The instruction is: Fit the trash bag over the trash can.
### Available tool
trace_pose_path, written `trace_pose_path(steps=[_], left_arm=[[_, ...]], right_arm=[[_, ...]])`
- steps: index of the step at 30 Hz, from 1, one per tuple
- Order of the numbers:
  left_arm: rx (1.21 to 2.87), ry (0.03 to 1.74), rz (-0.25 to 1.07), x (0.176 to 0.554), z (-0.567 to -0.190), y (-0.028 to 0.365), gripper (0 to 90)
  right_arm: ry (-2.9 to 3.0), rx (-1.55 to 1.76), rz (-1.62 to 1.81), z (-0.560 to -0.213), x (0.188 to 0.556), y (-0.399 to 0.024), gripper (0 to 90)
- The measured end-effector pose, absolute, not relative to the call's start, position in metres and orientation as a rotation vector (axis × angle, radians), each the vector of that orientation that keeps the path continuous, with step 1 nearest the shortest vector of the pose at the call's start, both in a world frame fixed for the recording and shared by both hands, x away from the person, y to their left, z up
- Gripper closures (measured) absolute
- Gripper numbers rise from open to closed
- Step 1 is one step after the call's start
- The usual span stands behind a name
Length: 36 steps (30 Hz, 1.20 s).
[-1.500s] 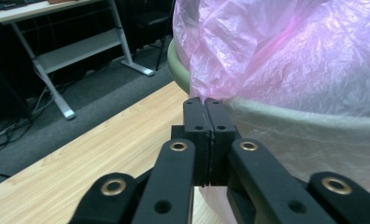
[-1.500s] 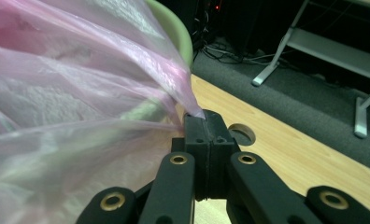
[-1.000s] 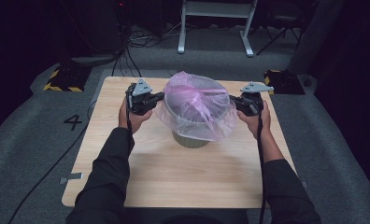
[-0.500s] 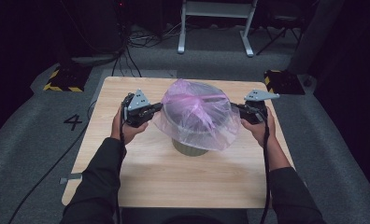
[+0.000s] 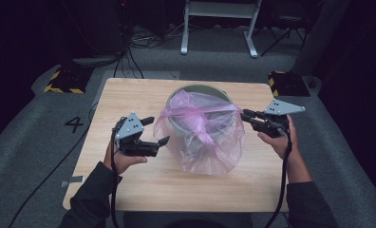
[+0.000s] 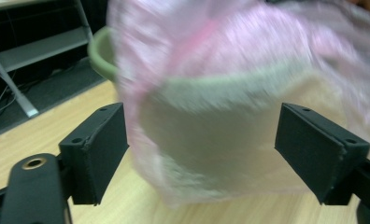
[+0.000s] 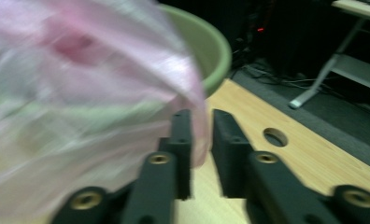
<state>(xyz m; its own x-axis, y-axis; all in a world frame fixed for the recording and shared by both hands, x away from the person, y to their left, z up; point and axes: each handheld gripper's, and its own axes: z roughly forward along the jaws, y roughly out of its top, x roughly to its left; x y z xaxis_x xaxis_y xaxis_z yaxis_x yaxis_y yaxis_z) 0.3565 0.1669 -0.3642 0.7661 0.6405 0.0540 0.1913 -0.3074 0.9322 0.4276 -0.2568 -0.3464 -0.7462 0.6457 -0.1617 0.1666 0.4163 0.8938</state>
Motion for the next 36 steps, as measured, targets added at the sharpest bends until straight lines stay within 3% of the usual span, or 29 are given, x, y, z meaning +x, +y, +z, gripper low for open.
trace_pose_path(steps=[3,12,18,20,25,26,28,34,36], left_arm=[[1.867,0.641,0.49,0.353,-0.37,0.159,17.0],[1.896,0.596,0.457,0.34,-0.377,0.134,16.5],[1.955,0.595,0.43,0.342,-0.395,0.126,16.4],[1.972,0.601,0.429,0.346,-0.399,0.124,16.7],[1.968,0.618,0.476,0.355,-0.406,0.119,23.1],[1.972,0.615,0.49,0.357,-0.407,0.118,26.1],[1.984,0.616,0.57,0.359,-0.408,0.115,40.5],[1.97,0.613,0.67,0.369,-0.409,0.119,89.9],[1.969,0.614,0.659,0.373,-0.41,0.122,90.0]], right_arm=[[2.175,0.631,1.307,-0.34,0.423,-0.256,51.9],[2.215,0.42,1.284,-0.305,0.431,-0.223,49.0],[2.331,0.392,1.164,-0.31,0.453,-0.2,45.2],[2.335,0.411,1.164,-0.312,0.46,-0.198,49.4],[2.361,0.424,1.121,-0.317,0.471,-0.194,77.1],[2.355,0.434,1.104,-0.317,0.472,-0.194,80.8],[2.346,0.467,1.137,-0.317,0.474,-0.196,88.6],[2.285,0.582,1.188,-0.313,0.478,-0.207,90.0],[2.249,0.641,1.218,-0.312,0.482,-0.212,90.0]])
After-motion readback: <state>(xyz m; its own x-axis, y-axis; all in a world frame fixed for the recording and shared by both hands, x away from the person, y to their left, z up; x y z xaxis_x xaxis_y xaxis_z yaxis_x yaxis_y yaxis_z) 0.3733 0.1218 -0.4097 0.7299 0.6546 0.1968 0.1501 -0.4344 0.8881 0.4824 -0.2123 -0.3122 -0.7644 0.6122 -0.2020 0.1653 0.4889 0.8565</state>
